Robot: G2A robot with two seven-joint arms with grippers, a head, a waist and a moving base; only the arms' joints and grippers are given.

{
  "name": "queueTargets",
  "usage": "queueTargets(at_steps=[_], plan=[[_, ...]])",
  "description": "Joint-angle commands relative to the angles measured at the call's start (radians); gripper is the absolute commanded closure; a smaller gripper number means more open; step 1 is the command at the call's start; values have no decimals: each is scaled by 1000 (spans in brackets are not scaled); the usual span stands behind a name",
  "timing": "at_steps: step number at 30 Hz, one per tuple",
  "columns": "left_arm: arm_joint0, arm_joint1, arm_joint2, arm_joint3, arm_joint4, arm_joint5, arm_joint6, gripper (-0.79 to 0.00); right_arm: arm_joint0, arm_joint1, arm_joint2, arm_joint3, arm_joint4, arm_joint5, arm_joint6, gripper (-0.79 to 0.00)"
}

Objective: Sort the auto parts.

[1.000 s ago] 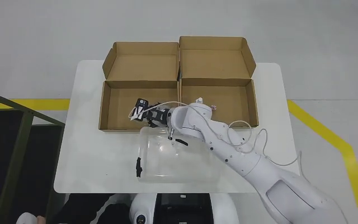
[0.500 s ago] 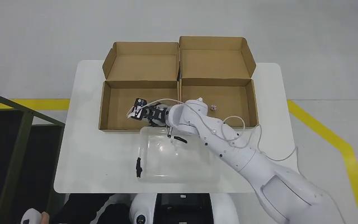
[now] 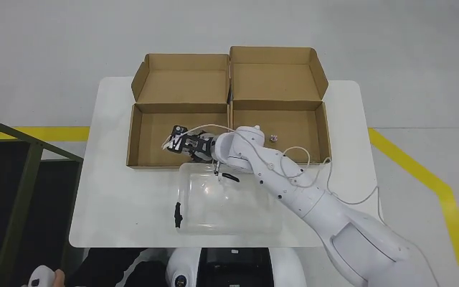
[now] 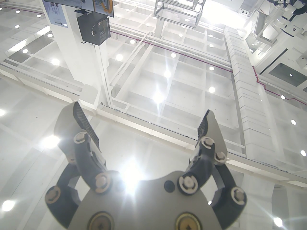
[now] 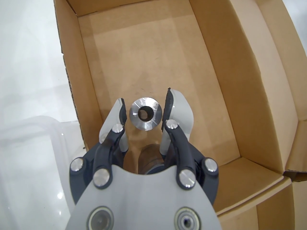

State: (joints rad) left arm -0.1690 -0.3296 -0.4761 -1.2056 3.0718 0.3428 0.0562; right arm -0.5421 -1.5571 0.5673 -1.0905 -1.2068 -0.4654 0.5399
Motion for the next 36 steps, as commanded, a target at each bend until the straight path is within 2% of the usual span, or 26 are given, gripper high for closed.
queueTargets(at_steps=[1, 6, 12, 24, 36], plan=[[0, 0, 0, 0, 0, 0, 0, -785, 1, -3, 3, 4, -1, -1, -1, -302], [0, 0, 0, 0, 0, 0, 0, -785, -1, -1, 30, -31, -5, -5, -22, -314], [0, 0, 0, 0, 0, 0, 0, -785, -40, 23, 99, -163, -18, -17, -27, -323], [0, 0, 0, 0, 0, 0, 0, -785, -271, 107, 313, -530, -79, -62, -3, -336], [0, 0, 0, 0, 0, 0, 0, -785, -479, 167, 537, -699, -120, -92, -80, -345]])
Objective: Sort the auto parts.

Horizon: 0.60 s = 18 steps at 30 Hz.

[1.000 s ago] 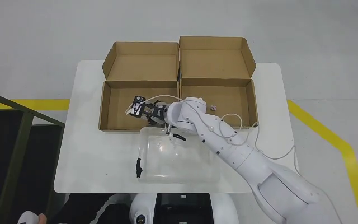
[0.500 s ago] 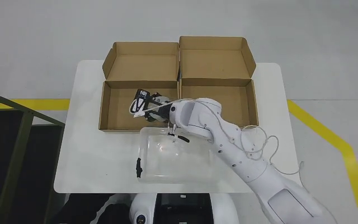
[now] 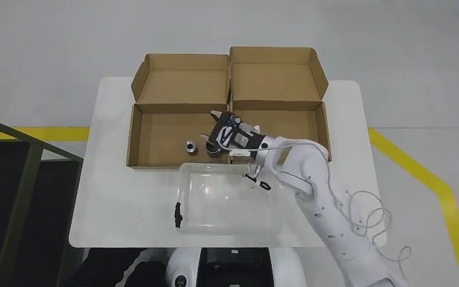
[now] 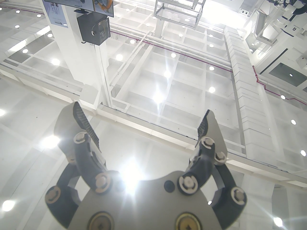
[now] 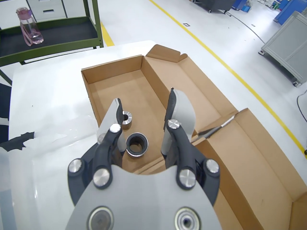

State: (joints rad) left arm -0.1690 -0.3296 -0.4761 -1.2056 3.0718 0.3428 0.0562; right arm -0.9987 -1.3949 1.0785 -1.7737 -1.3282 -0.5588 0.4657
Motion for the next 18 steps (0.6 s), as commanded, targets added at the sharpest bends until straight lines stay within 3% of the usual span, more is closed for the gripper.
queueTargets(at_steps=[1, 9, 10, 11, 18], plan=[[0, 0, 0, 0, 0, 0, 0, -785, -45, 10, 50, -32, -1, 1, -12, -345], [0, 0, 0, 0, 0, 0, 0, -785, -239, 50, 250, -140, -45, -5, -138, -391], [0, 0, 0, 0, 0, 0, 0, -785, -263, 54, 276, -147, -52, -3, -156, -416], [0, 0, 0, 0, 0, 0, 0, -785, -287, 58, 297, -153, -56, -6, -169, -496], [0, 0, 0, 0, 0, 0, 0, -785, -430, 80, 423, -206, -95, -16, -280, -594]])
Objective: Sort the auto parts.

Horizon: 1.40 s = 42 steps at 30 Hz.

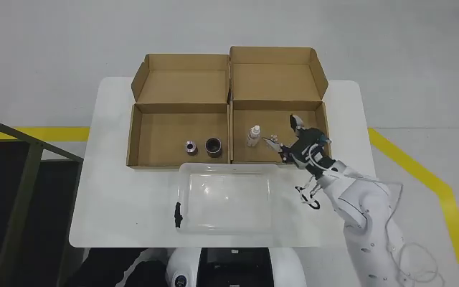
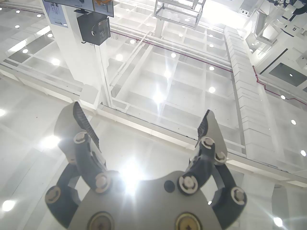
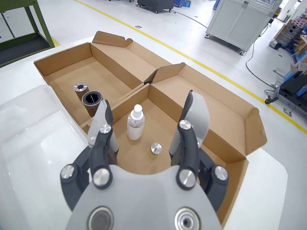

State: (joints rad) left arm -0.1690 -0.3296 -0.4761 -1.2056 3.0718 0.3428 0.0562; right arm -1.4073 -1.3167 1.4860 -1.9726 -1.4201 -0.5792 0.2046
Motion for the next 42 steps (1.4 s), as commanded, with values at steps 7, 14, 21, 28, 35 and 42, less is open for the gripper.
queueTargets(at_steps=[7, 14, 21, 28, 35, 42], plan=[[0, 0, 0, 0, 0, 0, 0, -785, -157, 16, 92, -53, -47, 28, -135, -785], [0, 0, 0, 0, 0, 0, 0, -785, -286, 25, 158, -70, -83, 61, -261, -785], [0, 0, 0, 0, 0, 0, 0, -785, -399, 33, 229, -97, -84, 85, -330, -785], [0, 0, 0, 0, 0, 0, 0, -785, -447, 37, 269, -104, -51, 99, -366, -785], [0, 0, 0, 0, 0, 0, 0, -785, -452, 39, 285, -107, -41, 103, -388, -785], [0, 0, 0, 0, 0, 0, 0, -785, -452, 39, 285, -107, -41, 103, -387, -785]])
